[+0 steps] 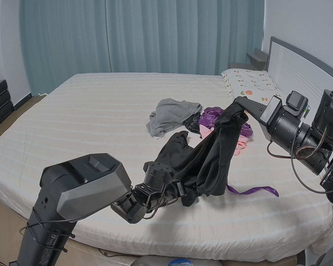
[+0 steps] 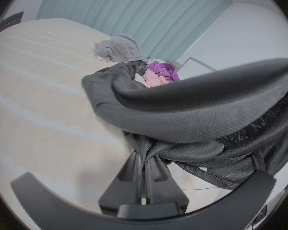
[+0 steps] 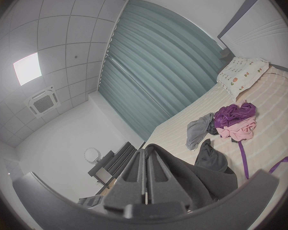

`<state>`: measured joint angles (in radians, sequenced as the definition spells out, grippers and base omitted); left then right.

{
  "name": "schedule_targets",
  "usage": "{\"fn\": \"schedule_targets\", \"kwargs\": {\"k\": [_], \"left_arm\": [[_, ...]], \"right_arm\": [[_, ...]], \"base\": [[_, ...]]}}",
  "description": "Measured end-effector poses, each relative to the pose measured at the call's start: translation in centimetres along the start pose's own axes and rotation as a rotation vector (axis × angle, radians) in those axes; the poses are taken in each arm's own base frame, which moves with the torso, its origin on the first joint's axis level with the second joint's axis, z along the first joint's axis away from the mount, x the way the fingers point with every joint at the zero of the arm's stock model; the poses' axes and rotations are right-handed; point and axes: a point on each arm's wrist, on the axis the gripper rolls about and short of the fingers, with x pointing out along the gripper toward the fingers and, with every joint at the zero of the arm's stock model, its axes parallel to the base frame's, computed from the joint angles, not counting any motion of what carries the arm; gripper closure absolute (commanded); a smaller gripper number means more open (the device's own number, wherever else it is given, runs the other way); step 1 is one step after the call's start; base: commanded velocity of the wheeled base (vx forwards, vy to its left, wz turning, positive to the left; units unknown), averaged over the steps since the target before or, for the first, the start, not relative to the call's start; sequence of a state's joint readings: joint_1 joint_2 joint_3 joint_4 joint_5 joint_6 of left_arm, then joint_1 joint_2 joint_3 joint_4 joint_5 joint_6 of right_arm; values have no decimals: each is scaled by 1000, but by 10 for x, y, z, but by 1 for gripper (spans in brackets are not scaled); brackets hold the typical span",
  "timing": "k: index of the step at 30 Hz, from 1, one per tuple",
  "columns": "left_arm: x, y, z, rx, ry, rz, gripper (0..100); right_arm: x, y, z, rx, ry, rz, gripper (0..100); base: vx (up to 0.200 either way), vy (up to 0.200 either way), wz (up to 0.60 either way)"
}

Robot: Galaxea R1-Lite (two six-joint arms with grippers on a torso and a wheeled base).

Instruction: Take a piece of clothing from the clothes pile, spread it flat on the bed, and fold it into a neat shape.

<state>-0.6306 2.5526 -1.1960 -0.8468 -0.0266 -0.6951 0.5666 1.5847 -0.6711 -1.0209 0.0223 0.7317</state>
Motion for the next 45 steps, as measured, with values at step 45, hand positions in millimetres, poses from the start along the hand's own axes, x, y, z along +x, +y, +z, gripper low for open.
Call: {"fn": "schedule_targets", "kwargs": {"k": [45], "left_arm": [[-185, -13, 68, -90, -95, 99, 100]], "right_arm": [[42, -91, 13, 103, -118, -158, 100]], "base": [[0, 0, 0]]}}
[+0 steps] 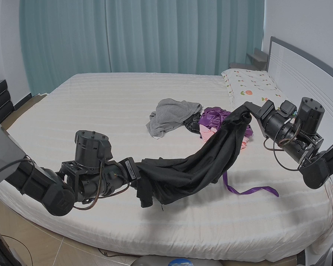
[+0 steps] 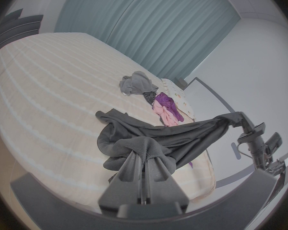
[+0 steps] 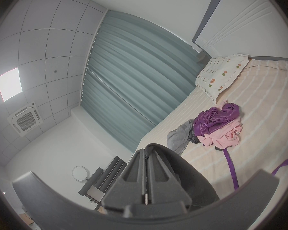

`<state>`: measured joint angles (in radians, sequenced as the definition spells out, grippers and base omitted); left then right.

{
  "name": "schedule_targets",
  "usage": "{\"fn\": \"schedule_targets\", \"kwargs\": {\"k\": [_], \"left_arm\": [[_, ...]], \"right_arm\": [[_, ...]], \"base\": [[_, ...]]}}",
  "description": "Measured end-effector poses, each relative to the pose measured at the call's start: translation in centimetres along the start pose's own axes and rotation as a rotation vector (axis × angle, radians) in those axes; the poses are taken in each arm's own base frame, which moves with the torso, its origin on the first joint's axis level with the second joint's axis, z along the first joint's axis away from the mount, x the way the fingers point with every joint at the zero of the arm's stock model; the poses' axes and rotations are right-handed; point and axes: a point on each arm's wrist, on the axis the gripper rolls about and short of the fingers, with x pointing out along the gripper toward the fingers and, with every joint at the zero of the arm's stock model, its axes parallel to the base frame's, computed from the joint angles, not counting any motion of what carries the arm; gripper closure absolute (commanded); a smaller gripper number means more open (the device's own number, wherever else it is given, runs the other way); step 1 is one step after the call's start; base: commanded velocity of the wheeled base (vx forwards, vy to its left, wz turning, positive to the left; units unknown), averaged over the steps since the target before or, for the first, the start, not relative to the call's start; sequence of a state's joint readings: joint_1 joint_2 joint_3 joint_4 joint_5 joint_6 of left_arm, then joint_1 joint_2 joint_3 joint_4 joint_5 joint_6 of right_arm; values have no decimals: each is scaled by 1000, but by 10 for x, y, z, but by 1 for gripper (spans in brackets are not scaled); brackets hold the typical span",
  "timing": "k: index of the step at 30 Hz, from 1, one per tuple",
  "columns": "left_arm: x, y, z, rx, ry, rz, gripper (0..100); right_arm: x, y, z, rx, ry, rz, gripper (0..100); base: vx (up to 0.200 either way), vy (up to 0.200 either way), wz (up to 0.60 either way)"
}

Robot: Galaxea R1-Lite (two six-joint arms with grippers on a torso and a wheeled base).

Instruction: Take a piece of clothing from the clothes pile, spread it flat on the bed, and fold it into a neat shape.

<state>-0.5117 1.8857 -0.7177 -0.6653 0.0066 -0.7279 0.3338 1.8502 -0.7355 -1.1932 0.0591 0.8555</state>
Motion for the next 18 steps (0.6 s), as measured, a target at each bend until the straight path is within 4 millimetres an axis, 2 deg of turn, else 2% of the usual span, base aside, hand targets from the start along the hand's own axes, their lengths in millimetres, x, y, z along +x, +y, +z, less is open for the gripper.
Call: {"fn": "schedule_targets", "kwargs": {"k": [4, 5, 8, 12, 15, 18], "left_arm": [[7, -2, -18, 17, 62, 4, 100], [11, -3, -25, 24, 86, 6, 0], [22, -4, -47, 25, 158, 20, 0], [31, -4, -63, 9, 208, 29, 0], [40, -3, -70, -2, 228, 42, 0], [48, 0, -66, -27, 216, 49, 0]], "right_arm": [[0, 11, -1, -1, 8, 28, 100], [0, 15, -1, -2, 11, 36, 100], [-2, 30, 0, -9, 21, 69, 100], [-5, 46, 0, -23, 26, 110, 100], [-7, 57, 1, -39, 26, 141, 100], [-11, 66, 2, -43, 23, 170, 100]], "base": [[0, 0, 0], [0, 0, 0], [0, 0, 0], [0, 0, 0], [0, 0, 0], [0, 0, 0]]}}
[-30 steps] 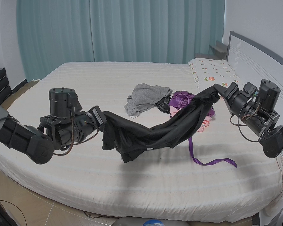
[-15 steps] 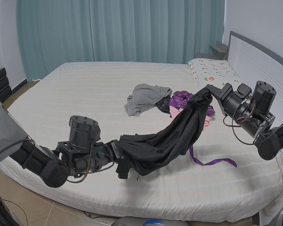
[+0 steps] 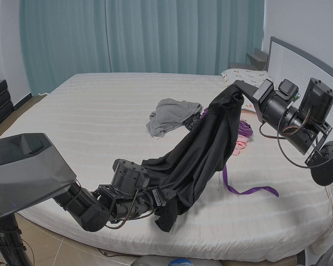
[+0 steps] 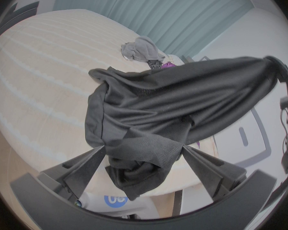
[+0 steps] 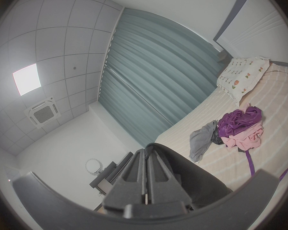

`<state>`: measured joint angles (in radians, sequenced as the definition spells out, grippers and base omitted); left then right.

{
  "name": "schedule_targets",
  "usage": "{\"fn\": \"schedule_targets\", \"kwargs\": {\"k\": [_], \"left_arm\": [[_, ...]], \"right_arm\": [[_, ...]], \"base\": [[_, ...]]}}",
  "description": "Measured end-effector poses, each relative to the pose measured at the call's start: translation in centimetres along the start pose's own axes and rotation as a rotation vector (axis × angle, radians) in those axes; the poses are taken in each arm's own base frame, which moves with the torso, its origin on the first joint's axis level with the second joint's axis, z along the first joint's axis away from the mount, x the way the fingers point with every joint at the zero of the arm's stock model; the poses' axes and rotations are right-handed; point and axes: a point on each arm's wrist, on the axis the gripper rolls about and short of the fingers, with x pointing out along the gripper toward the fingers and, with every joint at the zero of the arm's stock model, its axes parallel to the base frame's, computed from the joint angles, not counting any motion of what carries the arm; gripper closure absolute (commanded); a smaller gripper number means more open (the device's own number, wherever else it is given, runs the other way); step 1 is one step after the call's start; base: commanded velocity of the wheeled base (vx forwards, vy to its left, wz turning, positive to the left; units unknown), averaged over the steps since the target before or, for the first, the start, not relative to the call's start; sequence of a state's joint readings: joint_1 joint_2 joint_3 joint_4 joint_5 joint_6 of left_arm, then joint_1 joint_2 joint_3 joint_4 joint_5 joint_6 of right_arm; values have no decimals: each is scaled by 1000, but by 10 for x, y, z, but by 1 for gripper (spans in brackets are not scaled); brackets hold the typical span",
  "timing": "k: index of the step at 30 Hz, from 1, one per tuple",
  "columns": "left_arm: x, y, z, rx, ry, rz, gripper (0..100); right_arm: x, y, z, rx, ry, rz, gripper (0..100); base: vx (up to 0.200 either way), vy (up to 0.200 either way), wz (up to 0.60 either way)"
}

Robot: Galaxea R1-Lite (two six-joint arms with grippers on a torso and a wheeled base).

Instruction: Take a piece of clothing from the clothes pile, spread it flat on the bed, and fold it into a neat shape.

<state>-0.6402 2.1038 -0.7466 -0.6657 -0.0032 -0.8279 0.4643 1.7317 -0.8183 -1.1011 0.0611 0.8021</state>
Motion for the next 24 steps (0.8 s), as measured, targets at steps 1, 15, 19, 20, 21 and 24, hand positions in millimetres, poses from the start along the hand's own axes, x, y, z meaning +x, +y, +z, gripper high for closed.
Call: {"fn": "schedule_targets", "kwargs": {"k": [1, 15, 19, 20, 21, 24], "left_arm": [[2, 1, 4, -14, -9, 0, 0], [24, 18, 30, -114, -51, 40, 0], [26, 19, 27, -110, -44, 43, 0], [27, 20, 30, -114, -52, 42, 0], [27, 21, 34, -118, -64, 41, 0], [30, 22, 49, -134, -105, 33, 0]], "right_arm": [[-1, 2, 1, -1, -1, 6, 100], [-3, 16, 9, -3, -5, 38, 100], [-3, 16, 9, -3, -3, 42, 100], [-3, 16, 8, -3, 0, 42, 100], [-3, 16, 7, -3, 3, 42, 100], [-5, 15, 6, -2, 10, 40, 100]], "base": [[0, 0, 0], [0, 0, 0], [0, 0, 0], [0, 0, 0], [0, 0, 0], [0, 0, 0]]}}
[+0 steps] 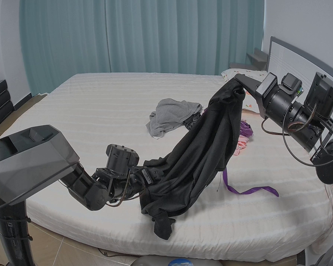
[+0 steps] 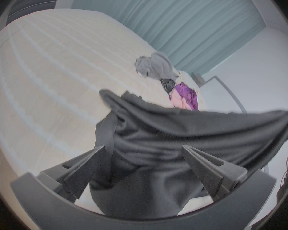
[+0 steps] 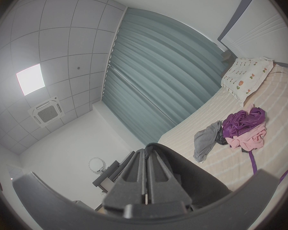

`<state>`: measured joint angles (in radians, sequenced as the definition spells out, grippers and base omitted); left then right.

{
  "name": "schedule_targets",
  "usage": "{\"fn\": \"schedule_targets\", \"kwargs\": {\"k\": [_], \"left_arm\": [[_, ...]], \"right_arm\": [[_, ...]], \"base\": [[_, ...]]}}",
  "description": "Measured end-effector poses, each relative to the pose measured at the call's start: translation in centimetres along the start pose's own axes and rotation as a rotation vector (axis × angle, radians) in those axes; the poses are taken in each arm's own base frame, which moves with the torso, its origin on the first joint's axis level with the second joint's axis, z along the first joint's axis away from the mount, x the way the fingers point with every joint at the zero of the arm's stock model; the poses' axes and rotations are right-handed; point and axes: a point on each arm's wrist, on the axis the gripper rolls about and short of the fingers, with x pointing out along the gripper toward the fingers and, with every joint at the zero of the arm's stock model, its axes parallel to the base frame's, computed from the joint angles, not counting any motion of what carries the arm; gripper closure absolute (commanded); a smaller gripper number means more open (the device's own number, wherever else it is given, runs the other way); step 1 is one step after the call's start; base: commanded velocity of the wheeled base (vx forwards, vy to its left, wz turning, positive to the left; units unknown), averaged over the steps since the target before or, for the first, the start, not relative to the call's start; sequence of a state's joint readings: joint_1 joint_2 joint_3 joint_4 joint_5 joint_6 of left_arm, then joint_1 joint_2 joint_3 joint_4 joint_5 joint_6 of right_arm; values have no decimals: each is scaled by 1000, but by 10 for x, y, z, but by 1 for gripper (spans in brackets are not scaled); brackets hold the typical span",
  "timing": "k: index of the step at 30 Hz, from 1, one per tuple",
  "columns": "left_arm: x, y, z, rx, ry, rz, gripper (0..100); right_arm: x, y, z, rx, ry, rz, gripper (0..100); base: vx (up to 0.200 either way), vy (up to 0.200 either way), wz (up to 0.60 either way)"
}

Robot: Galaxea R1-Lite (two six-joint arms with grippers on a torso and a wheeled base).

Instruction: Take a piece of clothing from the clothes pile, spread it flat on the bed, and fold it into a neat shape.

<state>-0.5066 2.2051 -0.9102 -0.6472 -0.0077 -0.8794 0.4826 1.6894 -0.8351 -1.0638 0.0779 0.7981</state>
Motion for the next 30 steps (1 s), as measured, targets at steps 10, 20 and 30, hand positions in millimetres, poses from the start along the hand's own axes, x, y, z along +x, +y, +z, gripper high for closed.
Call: {"fn": "schedule_targets", "kwargs": {"k": [10, 20, 30], "left_arm": [[28, -2, 42, -41, -100, -11, 0], [72, 1, 51, -50, -97, 44, 0], [107, 2, 58, -56, -100, 90, 100]], "right_arm": [[-14, 5, -14, 11, 75, 20, 100], [-23, 21, -8, 12, 62, 85, 100], [-29, 29, -7, 15, 70, 123, 100]], "base": [[0, 0, 0], [0, 0, 0], [0, 0, 0]]}}
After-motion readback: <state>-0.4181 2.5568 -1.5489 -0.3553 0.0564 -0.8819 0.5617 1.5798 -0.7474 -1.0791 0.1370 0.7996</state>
